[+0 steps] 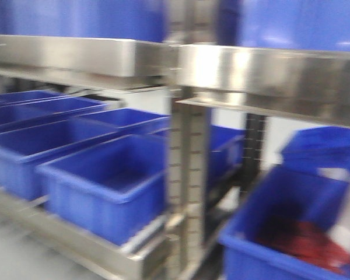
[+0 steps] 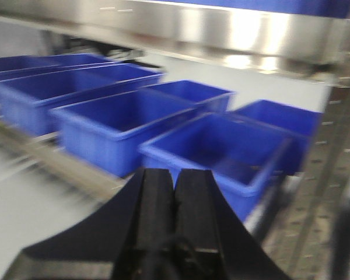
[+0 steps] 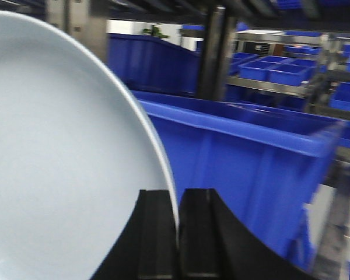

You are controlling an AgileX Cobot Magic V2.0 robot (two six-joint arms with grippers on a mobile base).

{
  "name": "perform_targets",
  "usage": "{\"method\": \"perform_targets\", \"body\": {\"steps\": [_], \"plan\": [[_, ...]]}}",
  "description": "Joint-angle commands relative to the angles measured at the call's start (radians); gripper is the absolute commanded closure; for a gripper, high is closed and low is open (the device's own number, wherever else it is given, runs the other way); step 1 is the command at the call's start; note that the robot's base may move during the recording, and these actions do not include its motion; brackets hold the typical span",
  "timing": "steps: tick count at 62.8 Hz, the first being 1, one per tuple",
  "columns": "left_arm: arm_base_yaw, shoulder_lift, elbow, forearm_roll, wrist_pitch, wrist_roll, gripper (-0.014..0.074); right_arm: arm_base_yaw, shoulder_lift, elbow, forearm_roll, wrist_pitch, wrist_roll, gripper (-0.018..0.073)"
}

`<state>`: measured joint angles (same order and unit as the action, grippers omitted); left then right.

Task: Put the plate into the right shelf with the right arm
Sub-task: 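Lower the held plate into the blue bin with red items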

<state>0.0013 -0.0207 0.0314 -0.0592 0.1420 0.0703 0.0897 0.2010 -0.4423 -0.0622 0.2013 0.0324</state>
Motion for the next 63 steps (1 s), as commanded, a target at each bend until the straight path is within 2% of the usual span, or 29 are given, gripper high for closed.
{"method": "perform_targets", "body": {"steps": [1, 63], "plan": [[-0.007, 0.000, 0.008, -0.004, -0.091, 0.003, 0.0643, -0.003, 0.018, -0.027, -0.006, -0.096, -0.006, 0.0508], [-0.007, 0.000, 0.008, -0.004, -0.091, 0.003, 0.0643, -0.003, 0.018, -0.027, -0.006, -0.096, -0.006, 0.0508]]}}
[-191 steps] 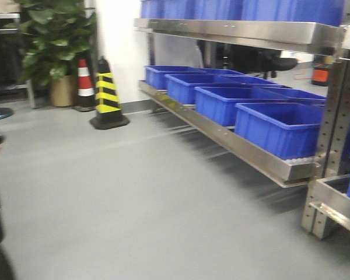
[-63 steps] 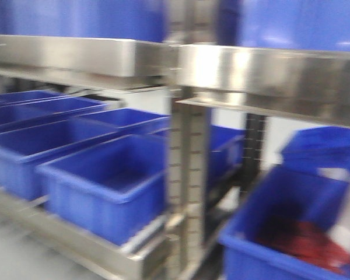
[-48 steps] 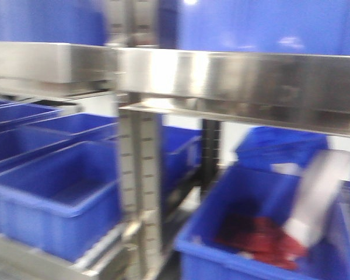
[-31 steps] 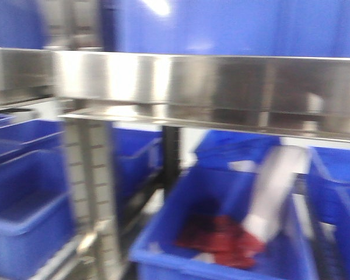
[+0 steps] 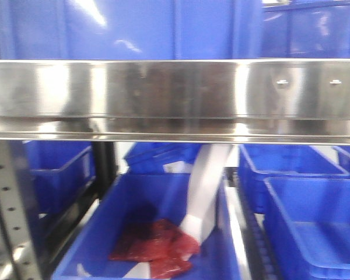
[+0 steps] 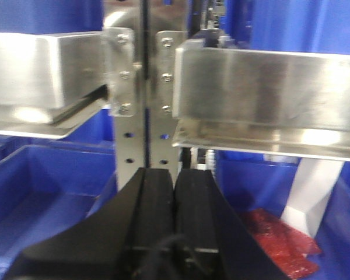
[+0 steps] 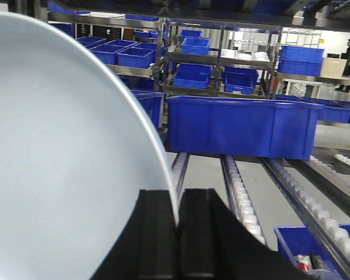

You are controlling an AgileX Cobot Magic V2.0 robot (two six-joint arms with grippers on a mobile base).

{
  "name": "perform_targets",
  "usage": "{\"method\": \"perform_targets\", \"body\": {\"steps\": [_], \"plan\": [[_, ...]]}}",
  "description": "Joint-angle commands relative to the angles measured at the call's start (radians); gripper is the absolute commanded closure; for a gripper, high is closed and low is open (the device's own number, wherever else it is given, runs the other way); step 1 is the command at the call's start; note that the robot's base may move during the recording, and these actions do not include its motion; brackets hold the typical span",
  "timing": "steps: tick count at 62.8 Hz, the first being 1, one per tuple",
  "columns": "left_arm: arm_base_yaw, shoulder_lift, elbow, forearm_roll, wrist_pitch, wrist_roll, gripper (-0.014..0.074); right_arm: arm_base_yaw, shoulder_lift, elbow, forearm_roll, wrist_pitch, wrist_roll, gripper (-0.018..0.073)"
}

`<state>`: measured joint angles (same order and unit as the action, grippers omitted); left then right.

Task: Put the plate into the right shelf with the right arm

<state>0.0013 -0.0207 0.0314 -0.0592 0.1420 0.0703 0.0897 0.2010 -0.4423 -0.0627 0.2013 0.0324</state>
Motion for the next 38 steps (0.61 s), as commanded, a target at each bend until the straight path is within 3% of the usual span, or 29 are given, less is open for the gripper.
{"method": "perform_targets", "body": {"steps": [1, 12, 38], "plan": [[-0.007, 0.000, 0.008, -0.004, -0.091, 0.003, 0.0643, -0.003, 0.018, -0.027, -0.006, -0.096, -0.006, 0.0508], [-0.007, 0.000, 0.008, -0.004, -0.091, 0.003, 0.0643, -0.003, 0.018, -0.027, -0.064, -0.123, -0.009, 0.0508], [-0.007, 0.000, 0.008, -0.004, -0.091, 0.003, 0.0643, -0.003, 0.018, -0.027, -0.064, -0.196, -0.008, 0.0508]]}}
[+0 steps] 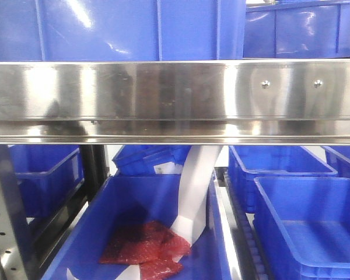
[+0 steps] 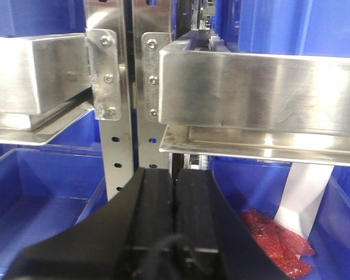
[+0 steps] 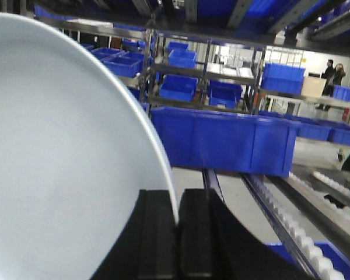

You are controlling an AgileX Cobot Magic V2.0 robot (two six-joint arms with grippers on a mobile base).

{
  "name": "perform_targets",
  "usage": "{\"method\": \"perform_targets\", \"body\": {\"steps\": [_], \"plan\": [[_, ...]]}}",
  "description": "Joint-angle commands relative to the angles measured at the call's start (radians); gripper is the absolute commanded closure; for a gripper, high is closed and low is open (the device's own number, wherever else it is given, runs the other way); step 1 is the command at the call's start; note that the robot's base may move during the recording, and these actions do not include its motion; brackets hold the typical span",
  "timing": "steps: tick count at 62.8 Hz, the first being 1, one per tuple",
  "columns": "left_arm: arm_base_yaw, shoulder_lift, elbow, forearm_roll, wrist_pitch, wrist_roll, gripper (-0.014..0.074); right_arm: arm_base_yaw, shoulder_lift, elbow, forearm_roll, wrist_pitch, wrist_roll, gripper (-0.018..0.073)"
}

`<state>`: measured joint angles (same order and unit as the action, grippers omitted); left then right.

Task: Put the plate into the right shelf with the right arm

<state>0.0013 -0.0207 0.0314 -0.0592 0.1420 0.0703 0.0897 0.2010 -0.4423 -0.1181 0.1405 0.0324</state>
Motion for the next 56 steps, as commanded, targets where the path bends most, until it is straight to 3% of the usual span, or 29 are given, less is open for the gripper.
{"method": "perform_targets", "body": {"steps": [1, 22, 37, 56], "plan": [[-0.007, 0.000, 0.008, -0.004, -0.091, 0.003, 0.0643, -0.003, 0.018, -0.027, -0.009, -0.135, -0.008, 0.0508], [-0.007, 0.000, 0.008, -0.004, -0.091, 0.003, 0.0643, -0.003, 0.018, -0.029, 0.000, -0.155, -0.003, 0.0508], [-0.007, 0.000, 0.008, -0.004, -0.091, 0.003, 0.0643, 0.016, 0.124, -0.203, 0.125, -0.044, 0.020, 0.0508], [-0.007, 0.000, 0.008, -0.004, -0.091, 0.003, 0.0643, 0.221, 0.493, -0.557, 0.126, -0.005, 0.020, 0.0507]]}}
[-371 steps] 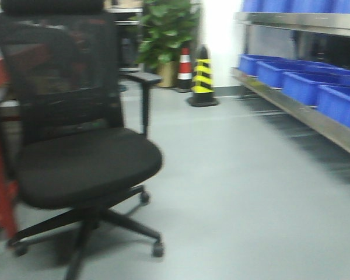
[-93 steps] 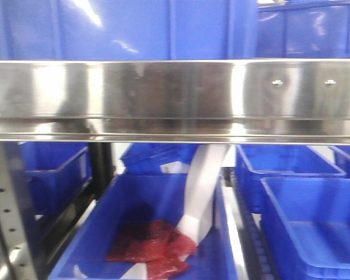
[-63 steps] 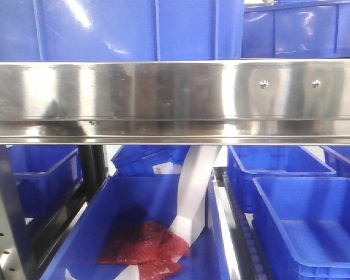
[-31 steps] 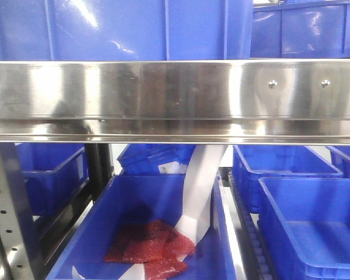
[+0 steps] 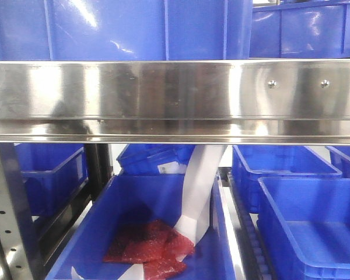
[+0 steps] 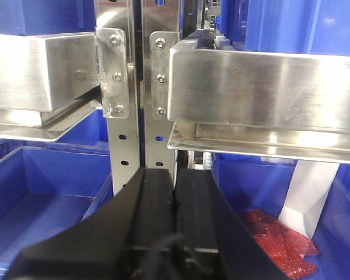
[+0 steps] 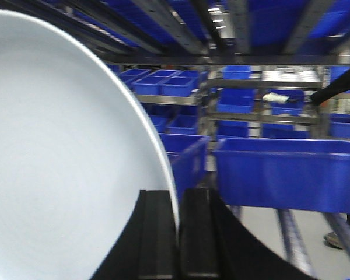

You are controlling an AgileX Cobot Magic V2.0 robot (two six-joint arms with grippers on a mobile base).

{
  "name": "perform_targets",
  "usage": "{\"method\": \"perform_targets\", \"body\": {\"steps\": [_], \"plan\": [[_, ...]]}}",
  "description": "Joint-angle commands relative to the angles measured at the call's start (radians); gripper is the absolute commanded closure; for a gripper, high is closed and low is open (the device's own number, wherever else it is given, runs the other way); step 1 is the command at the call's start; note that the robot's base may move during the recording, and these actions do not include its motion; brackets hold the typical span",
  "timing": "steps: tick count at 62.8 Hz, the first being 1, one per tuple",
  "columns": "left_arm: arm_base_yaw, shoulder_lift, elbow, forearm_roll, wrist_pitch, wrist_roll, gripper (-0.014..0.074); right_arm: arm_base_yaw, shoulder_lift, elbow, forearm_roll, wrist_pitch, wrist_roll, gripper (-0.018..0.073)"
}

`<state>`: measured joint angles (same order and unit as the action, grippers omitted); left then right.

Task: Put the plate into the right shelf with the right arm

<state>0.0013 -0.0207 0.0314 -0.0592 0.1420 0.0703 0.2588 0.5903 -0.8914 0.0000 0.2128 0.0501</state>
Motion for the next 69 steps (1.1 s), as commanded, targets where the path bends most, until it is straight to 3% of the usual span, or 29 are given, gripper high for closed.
{"method": "perform_targets", "body": {"steps": [1, 15, 37, 69], "plan": [[-0.007, 0.000, 0.008, -0.004, -0.091, 0.003, 0.0643, 0.071, 0.122, -0.122, 0.006, -0.077, 0.003, 0.0507], [-0.007, 0.000, 0.008, -0.004, -0.091, 0.003, 0.0643, 0.189, 0.396, -0.326, -0.025, -0.122, 0.003, 0.0507], [-0.007, 0.000, 0.008, -0.004, -0.091, 0.003, 0.0643, 0.203, 0.698, -0.624, -0.036, -0.145, 0.003, 0.0507], [-0.007, 0.000, 0.008, -0.004, -0.091, 0.003, 0.0643, 0.204, 0.903, -0.677, -0.038, -0.207, 0.003, 0.0499]]}}
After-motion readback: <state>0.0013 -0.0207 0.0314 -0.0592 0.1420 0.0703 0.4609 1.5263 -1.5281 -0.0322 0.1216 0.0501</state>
